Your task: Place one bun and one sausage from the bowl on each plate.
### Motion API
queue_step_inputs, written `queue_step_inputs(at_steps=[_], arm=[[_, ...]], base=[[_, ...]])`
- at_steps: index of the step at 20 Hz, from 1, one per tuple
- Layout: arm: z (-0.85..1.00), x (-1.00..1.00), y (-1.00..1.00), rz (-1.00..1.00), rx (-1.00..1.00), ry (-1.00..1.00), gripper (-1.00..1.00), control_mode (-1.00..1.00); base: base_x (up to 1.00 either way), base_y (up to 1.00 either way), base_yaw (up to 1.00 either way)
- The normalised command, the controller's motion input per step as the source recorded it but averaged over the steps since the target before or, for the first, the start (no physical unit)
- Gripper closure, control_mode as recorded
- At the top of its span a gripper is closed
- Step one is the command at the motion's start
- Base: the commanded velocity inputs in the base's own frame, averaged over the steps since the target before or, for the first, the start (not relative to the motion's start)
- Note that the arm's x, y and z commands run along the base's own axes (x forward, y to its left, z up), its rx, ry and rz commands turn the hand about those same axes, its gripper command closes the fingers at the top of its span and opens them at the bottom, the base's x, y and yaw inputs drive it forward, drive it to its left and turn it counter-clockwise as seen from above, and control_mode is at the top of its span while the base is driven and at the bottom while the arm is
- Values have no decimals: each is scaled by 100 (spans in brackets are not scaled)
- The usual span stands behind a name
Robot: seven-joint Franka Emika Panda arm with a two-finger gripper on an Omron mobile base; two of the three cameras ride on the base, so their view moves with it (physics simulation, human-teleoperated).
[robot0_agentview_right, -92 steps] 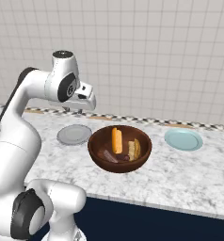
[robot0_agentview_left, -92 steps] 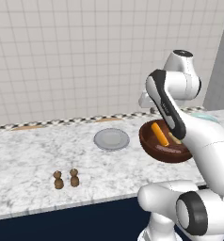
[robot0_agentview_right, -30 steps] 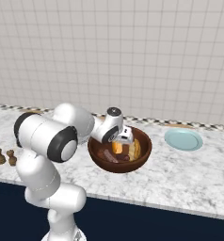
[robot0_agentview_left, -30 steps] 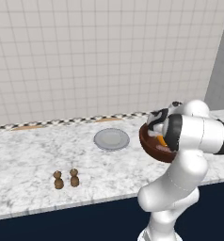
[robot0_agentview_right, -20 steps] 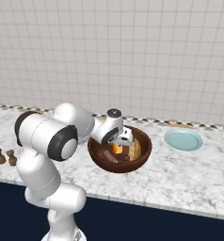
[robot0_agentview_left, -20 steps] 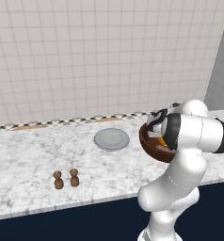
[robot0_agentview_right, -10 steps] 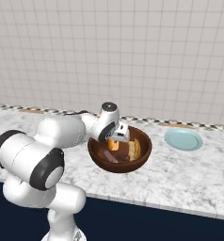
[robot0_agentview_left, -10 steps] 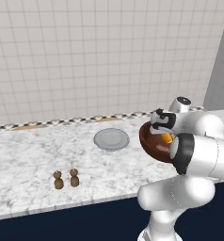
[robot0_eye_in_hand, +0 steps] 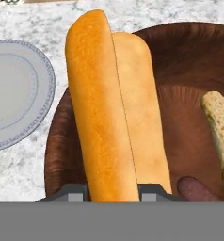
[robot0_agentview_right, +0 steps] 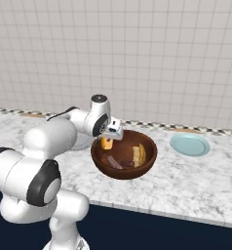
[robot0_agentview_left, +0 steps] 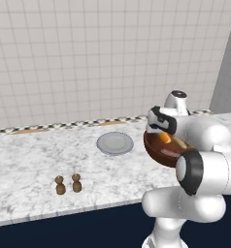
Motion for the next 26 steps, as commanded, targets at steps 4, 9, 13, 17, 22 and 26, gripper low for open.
queue_step_inputs(at_steps=[4,9,13,17,22,26], arm=[[17,13,84,0,-1,17,100,-100],[1,20,100,0,-5,25,100,-100],[0,27,98,0,-7,25,100,-100],[-3,23,64,0,-4,16,100,-100],[-48,47,3,0,0,11,100,-100],[-49,61,0,0,1,1,100,-100]], base=[[0,0,0],[0,0,0],[0,0,0],[0,0,0],[0,0,0],[0,0,0]])
